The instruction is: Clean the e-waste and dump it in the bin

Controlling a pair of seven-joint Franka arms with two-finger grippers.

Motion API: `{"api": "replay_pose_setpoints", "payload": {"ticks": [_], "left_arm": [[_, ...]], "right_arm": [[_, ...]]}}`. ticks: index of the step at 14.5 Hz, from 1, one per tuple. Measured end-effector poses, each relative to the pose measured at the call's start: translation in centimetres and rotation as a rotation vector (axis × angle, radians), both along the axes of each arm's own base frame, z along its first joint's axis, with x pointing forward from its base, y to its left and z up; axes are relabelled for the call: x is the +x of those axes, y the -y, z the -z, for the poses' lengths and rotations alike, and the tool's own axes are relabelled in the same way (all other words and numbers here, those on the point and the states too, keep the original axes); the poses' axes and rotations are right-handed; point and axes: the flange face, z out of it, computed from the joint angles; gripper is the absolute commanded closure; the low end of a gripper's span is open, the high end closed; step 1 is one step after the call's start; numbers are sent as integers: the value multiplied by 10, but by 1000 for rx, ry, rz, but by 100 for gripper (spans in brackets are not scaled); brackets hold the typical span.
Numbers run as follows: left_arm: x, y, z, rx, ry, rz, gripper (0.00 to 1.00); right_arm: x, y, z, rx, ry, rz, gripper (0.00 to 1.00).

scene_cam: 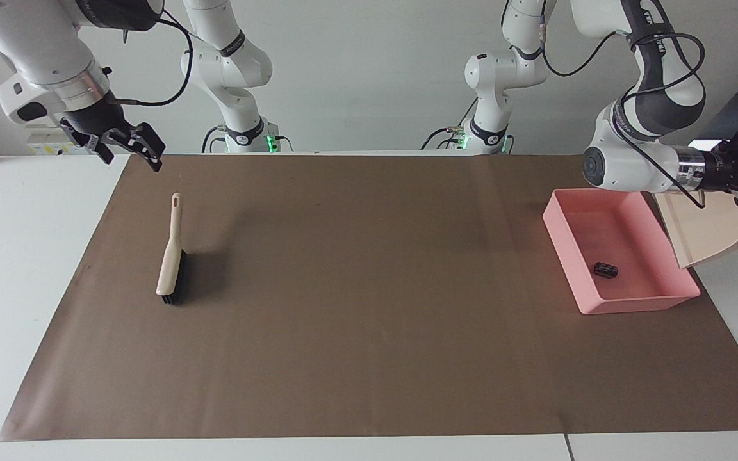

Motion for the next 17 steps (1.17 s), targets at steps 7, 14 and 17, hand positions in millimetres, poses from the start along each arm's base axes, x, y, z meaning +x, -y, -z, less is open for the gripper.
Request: {"api": "replay_pose_setpoints", "payload": {"ticks": [7,14,17], "left_arm": [[1,9,-39,-212,32,-70,100],[-7,84,-19,-675,-5,-120,100],[-13,141,23,-820,-90,-97,100]], "right_arm": [[0,0,0,6,0,2,0],[-1,0,5,8,-11,2,0],[-2,-1,9,10,-19,0,0]]}}
